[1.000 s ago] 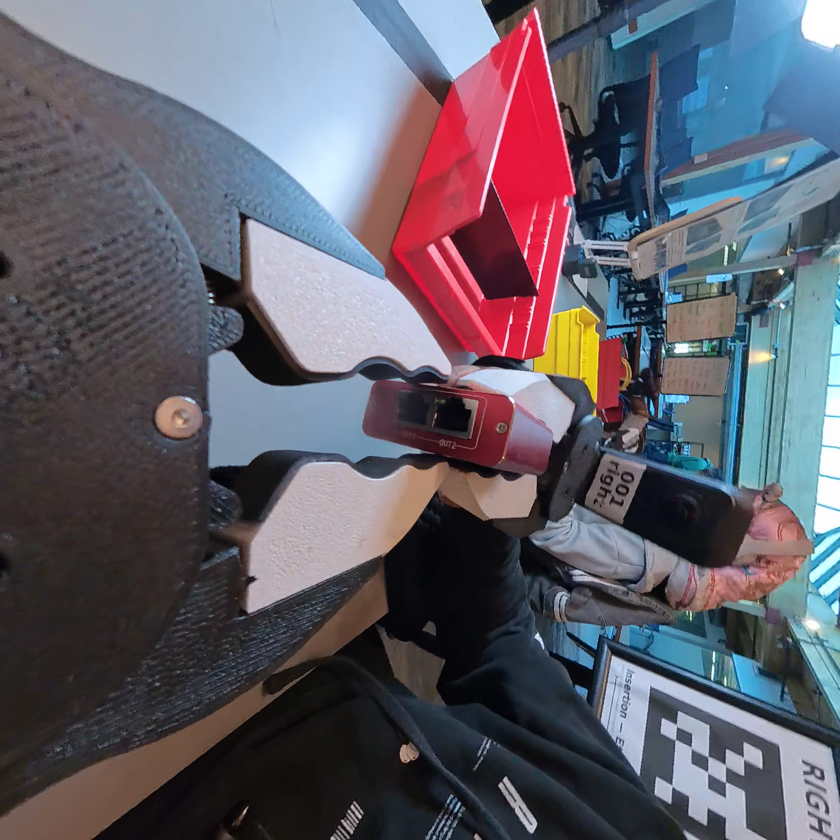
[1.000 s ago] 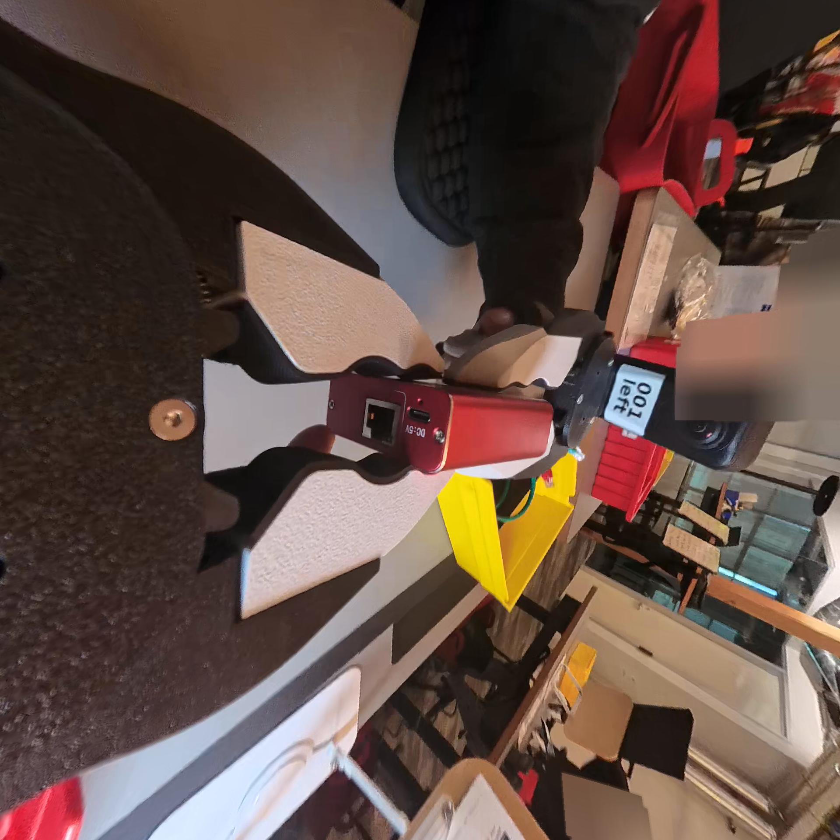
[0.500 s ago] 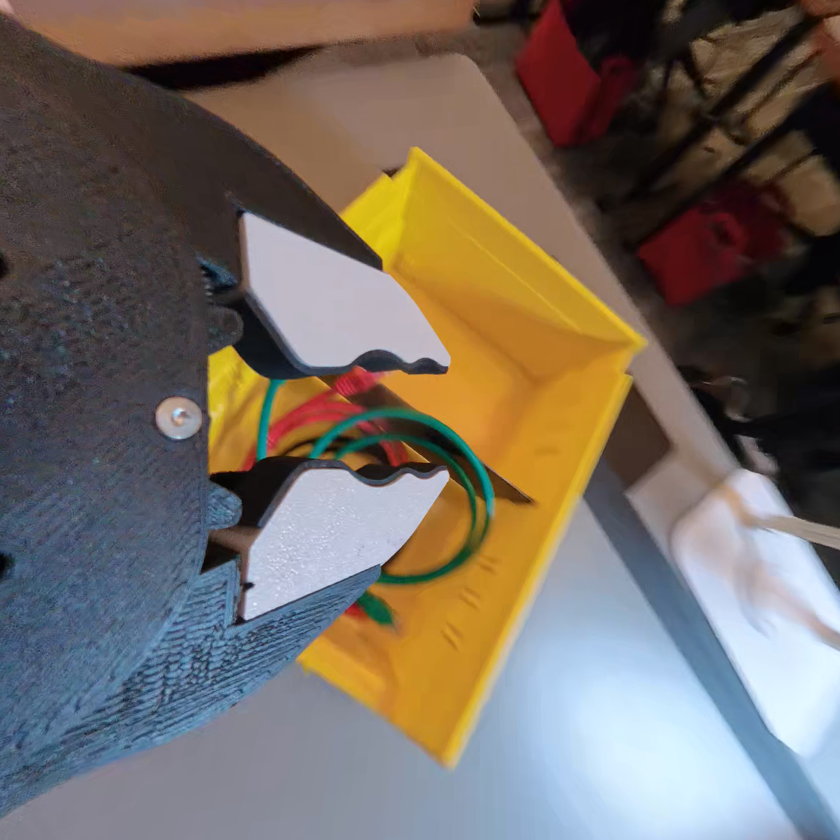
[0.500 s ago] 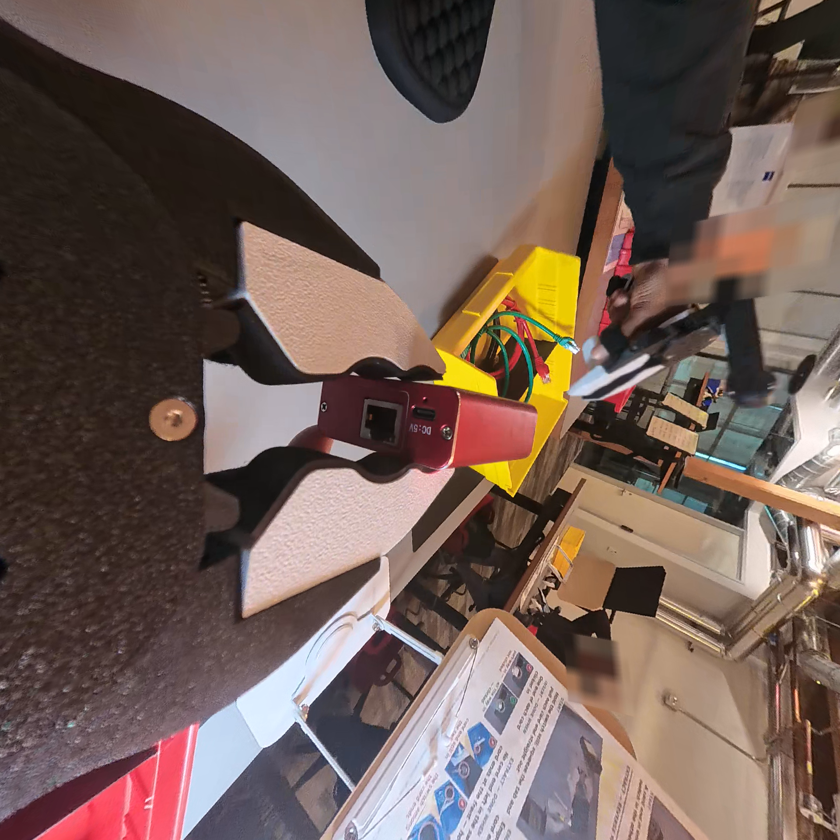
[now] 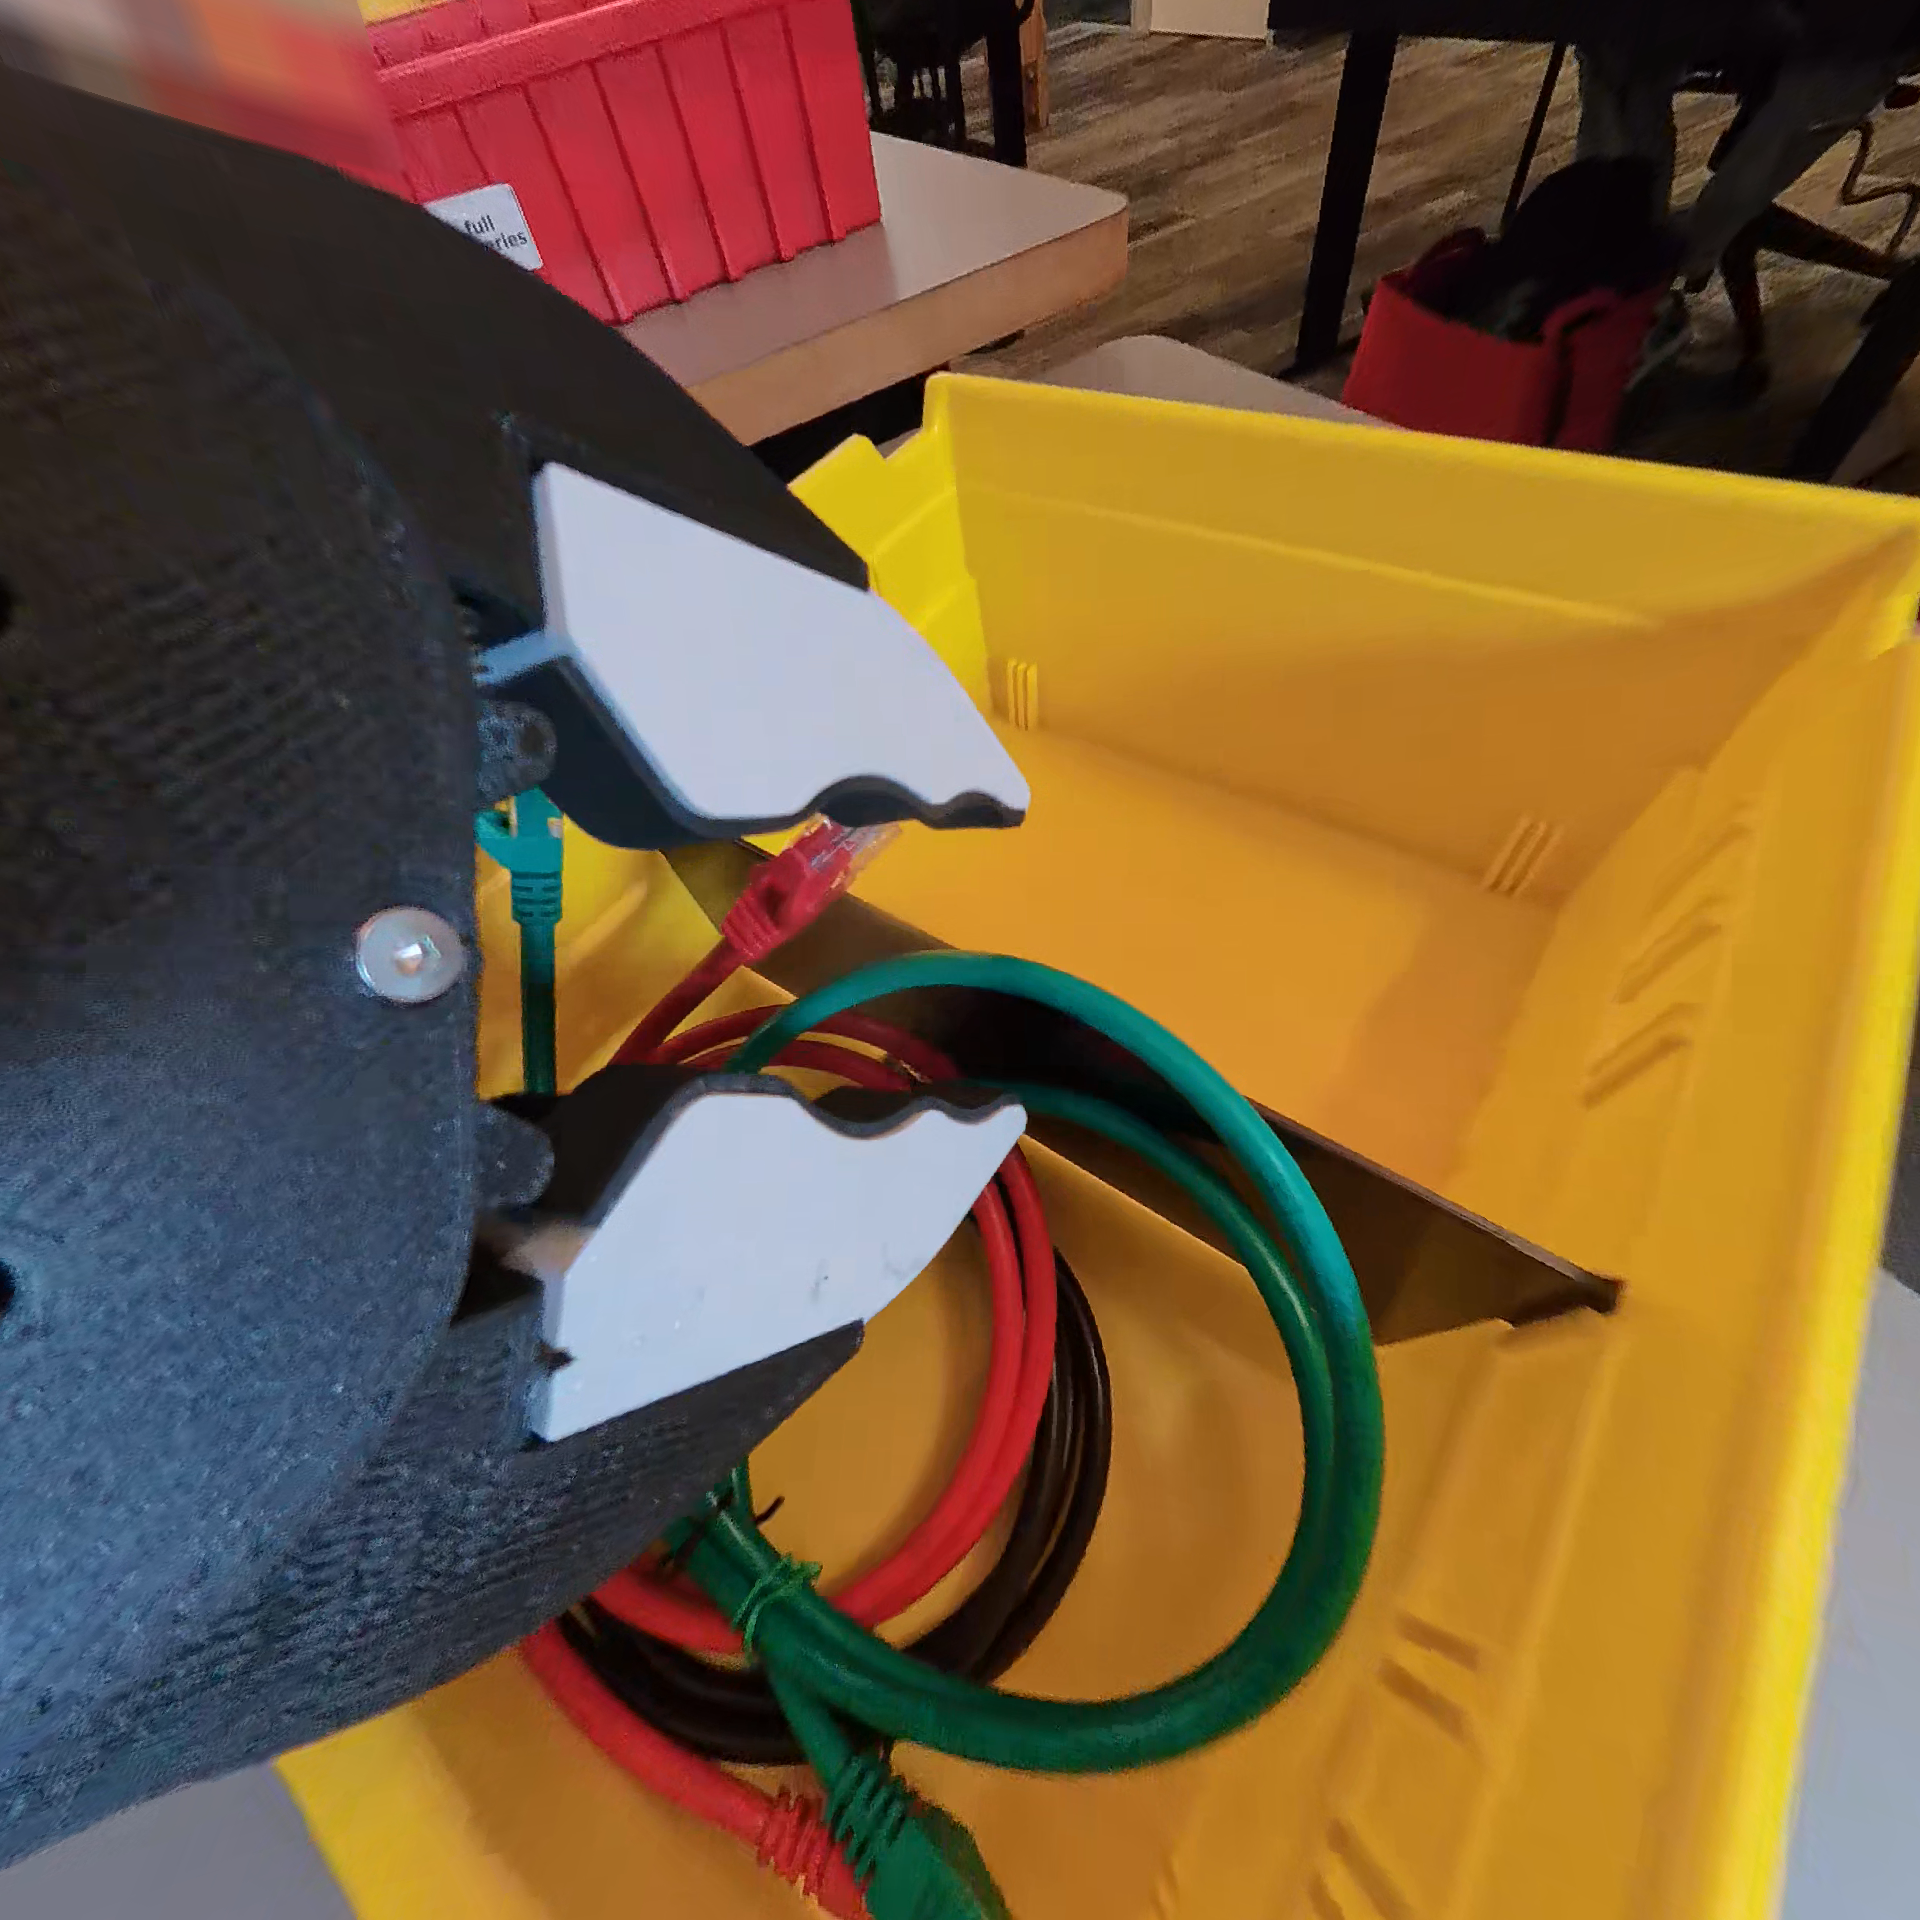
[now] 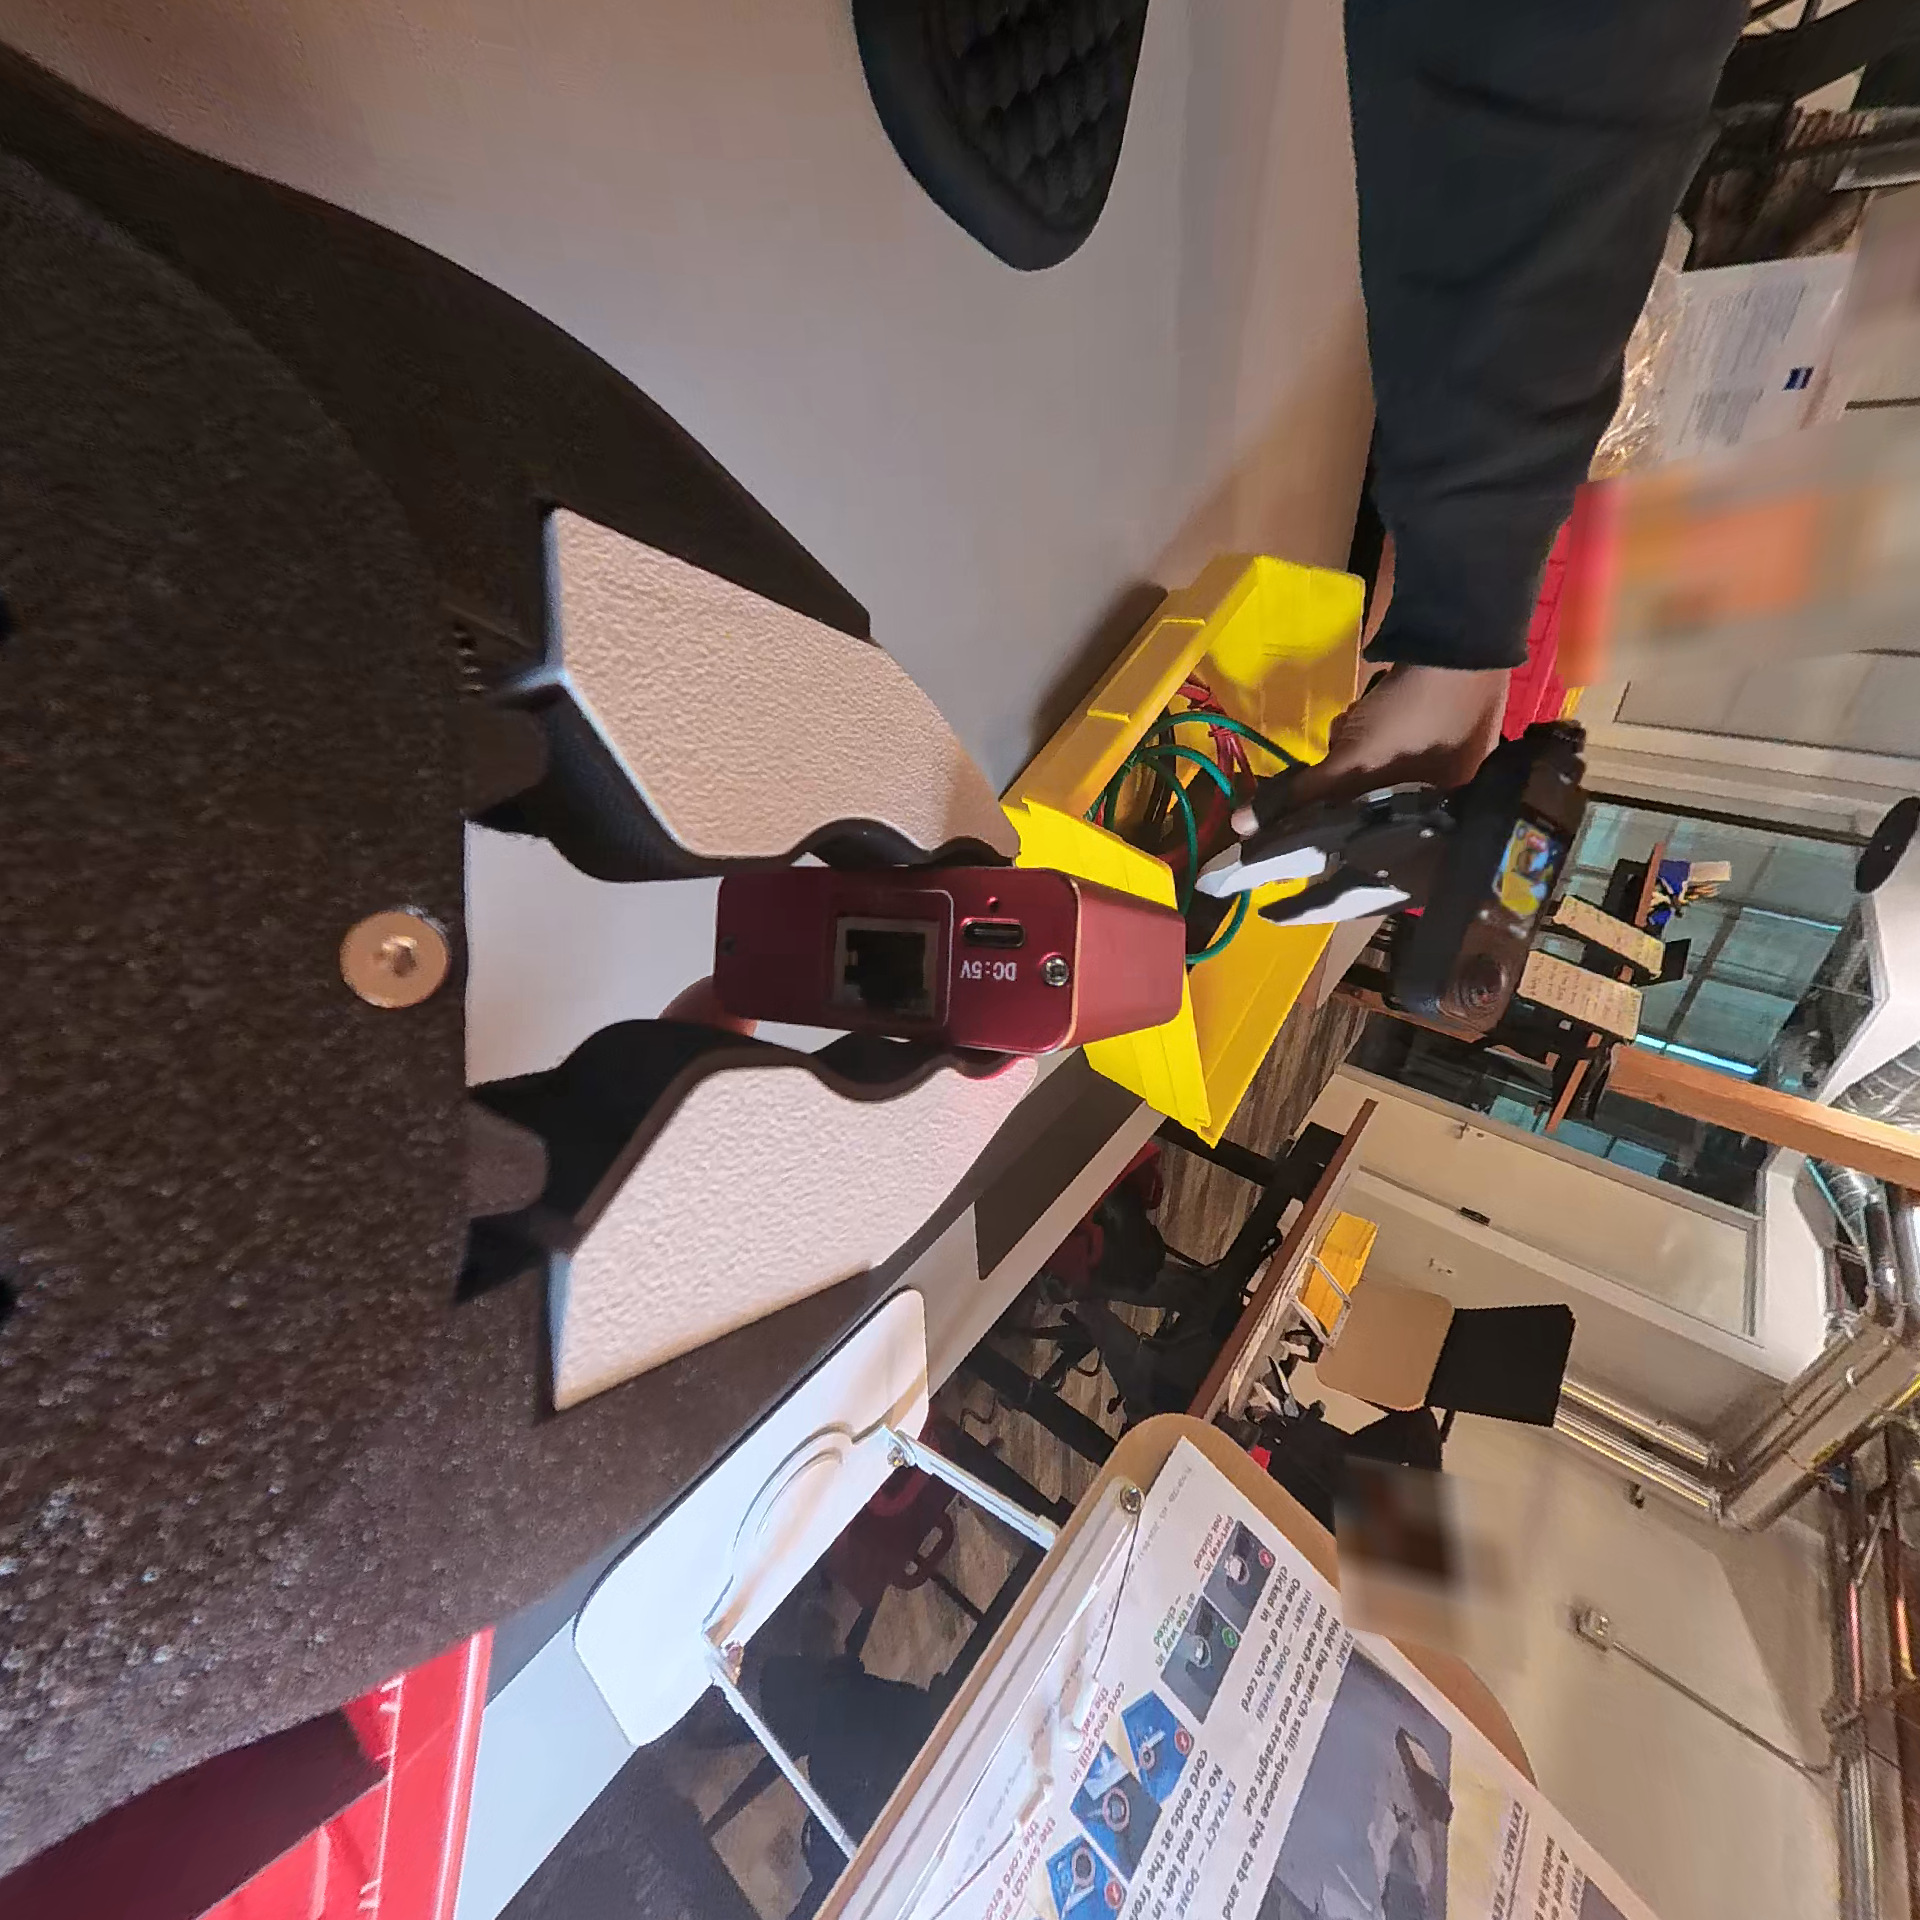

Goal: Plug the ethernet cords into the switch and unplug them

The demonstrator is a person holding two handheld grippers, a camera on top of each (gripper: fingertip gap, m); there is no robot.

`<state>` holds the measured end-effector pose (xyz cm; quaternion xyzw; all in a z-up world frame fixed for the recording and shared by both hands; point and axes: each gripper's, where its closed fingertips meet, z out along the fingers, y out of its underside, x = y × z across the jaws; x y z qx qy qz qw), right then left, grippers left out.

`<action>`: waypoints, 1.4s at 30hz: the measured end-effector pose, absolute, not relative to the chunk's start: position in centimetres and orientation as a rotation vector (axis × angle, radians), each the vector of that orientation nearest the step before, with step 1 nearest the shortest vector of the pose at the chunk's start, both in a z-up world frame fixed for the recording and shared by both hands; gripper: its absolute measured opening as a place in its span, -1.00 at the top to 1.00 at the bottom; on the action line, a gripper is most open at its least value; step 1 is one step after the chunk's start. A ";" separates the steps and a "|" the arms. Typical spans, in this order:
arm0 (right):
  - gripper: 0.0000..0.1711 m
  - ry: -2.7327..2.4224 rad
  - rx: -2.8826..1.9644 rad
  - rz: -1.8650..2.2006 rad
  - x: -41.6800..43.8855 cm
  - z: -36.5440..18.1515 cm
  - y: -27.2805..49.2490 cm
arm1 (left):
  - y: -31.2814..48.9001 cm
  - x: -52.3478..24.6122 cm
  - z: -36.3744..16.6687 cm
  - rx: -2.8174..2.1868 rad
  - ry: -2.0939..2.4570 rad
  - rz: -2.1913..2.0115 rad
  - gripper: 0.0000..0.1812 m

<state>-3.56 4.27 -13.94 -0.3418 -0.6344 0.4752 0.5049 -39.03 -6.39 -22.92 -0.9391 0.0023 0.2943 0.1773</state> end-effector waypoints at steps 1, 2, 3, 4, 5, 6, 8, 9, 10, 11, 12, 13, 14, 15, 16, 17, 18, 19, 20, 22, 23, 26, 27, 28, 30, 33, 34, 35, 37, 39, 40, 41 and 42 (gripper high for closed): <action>0.67 -1.528 -0.826 1.149 -3.6 -13.9 4.3 | -6.2 -38.8 -22.6 -2.639 0.020 0.848 0.45; 0.68 -1.523 -0.829 1.156 -3.6 -13.8 4.3 | -6.0 -38.6 -22.4 -2.630 0.049 0.864 0.44; 0.68 -1.519 -0.832 1.169 -3.6 -13.7 4.3 | -5.8 -38.3 -22.6 -2.635 0.080 0.875 0.43; 0.68 -1.513 -0.834 1.179 -3.6 -13.7 4.3 | -5.6 -38.3 -22.9 -2.644 0.111 0.904 0.40; 0.68 -1.504 -0.835 1.185 -3.6 -13.6 4.3 | -5.5 -38.6 -23.1 -2.647 0.144 0.964 0.39; 0.68 -1.501 -0.833 1.192 -3.6 -13.5 4.2 | -5.3 -39.0 -23.2 -2.634 0.178 1.036 0.39; 0.68 -1.484 -0.824 1.198 -3.4 -13.1 4.2 | -4.7 -39.5 -23.3 -2.599 0.249 1.139 0.34; 0.68 -1.477 -0.820 1.195 -3.3 -12.9 4.3 | -4.5 -39.6 -23.5 -2.595 0.273 1.161 0.34; 0.68 -1.475 -0.816 1.197 -3.2 -12.7 4.3 | -4.3 -39.6 -23.7 -2.597 0.295 1.164 0.37; 0.68 -1.472 -0.815 1.201 -3.2 -12.5 4.3 | -4.1 -39.6 -23.8 -2.591 0.310 1.170 0.41; 0.68 -1.470 -0.815 1.205 -3.1 -12.5 4.3 | -4.0 -39.7 -23.7 -2.579 0.337 1.180 0.45; 0.68 -1.472 -0.818 1.204 -3.1 -12.6 4.4 | -3.9 -39.7 -23.7 -2.570 0.370 1.192 0.51; 0.68 -1.474 -0.821 1.198 -3.2 -12.7 4.5 | -4.0 -39.7 -23.6 -2.565 0.393 1.207 0.59; 0.68 -1.474 -0.823 1.193 -3.2 -12.8 4.6 | -4.0 -39.7 -23.4 -2.550 0.416 1.230 0.66; 0.68 -1.472 -0.825 1.193 -3.2 -12.9 4.6 | -4.0 -39.7 -22.8 -2.522 0.436 1.256 0.71; 0.68 -1.471 -0.828 1.197 -3.2 -12.9 4.7 | -4.0 -39.6 -21.9 -2.488 0.438 1.269 0.77; 0.68 -1.468 -0.830 1.201 -3.2 -12.8 4.7 | -3.9 -39.3 -20.9 -2.453 0.420 1.259 0.83; 0.68 -1.465 -0.832 1.205 -3.2 -12.8 4.8 | -3.9 -39.0 -19.7 -2.420 0.393 1.236 0.88; 0.68 -1.462 -0.835 1.208 -3.2 -12.8 4.9 | -3.9 -38.7 -18.4 -2.400 0.361 1.204 0.91; 0.68 -1.454 -0.843 1.216 -3.2 -12.8 5.0 | -4.2 -38.2 -15.4 -2.358 0.309 1.164 0.92; 0.68 -1.448 -0.846 1.220 -3.2 -12.7 5.1 | -4.5 -37.9 -14.0 -2.345 0.287 1.146 0.92; 0.68 -1.422 -0.848 1.224 -3.0 -12.3 5.4 | -5.4 -37.0 -9.7 -2.311 0.228 1.099 0.93; 0.68 -1.413 -0.848 1.227 -2.9 -12.1 5.5 | -5.5 -36.3 -8.5 -2.304 0.200 1.040 0.93; 0.68 -1.402 -0.849 1.230 -2.8 -11.8 5.7 | -5.6 -35.4 -7.3 -2.292 0.178 0.982 0.93; 0.68 -1.381 -0.852 1.239 -2.6 -11.5 6.0 | -5.9 -33.3 -5.6 -2.302 0.169 0.883 0.93; 0.68 -1.350 -0.865 1.248 -2.5 -11.1 6.6 | -5.9 -28.6 -5.5 -2.379 0.193 0.610 0.93; 0.68 -1.340 -0.868 1.248 -2.4 -11.0 6.8 | -5.8 -26.5 -6.3 -2.413 0.214 0.476 0.93; 0.68 -1.333 -0.870 1.247 -2.3 -10.9 7.0 | -5.6 -24.2 -7.2 -2.441 0.240 0.340 0.93; 0.68 -1.329 -0.871 1.235 -2.2 -10.9 7.3 | -5.3 -19.9 -10.0 -2.480 0.294 0.083 0.93; 0.68 -1.330 -0.871 1.218 -2.0 -10.8 7.6 | -4.9 -16.3 -14.0 -2.522 0.338 -0.129 0.93; 0.68 -1.332 -0.871 1.214 -1.9 -10.8 7.7 | -4.6 -14.9 -16.1 -2.535 0.350 -0.215 0.93; 0.68 -1.334 -0.870 1.211 -1.7 -10.8 7.7 | -4.3 -13.7 -18.3 -2.548 0.349 -0.293 0.93; 0.68 -1.335 -0.871 1.208 -1.6 -10.8 7.8 | -4.0 -12.7 -20.3 -2.559 0.343 -0.371 0.93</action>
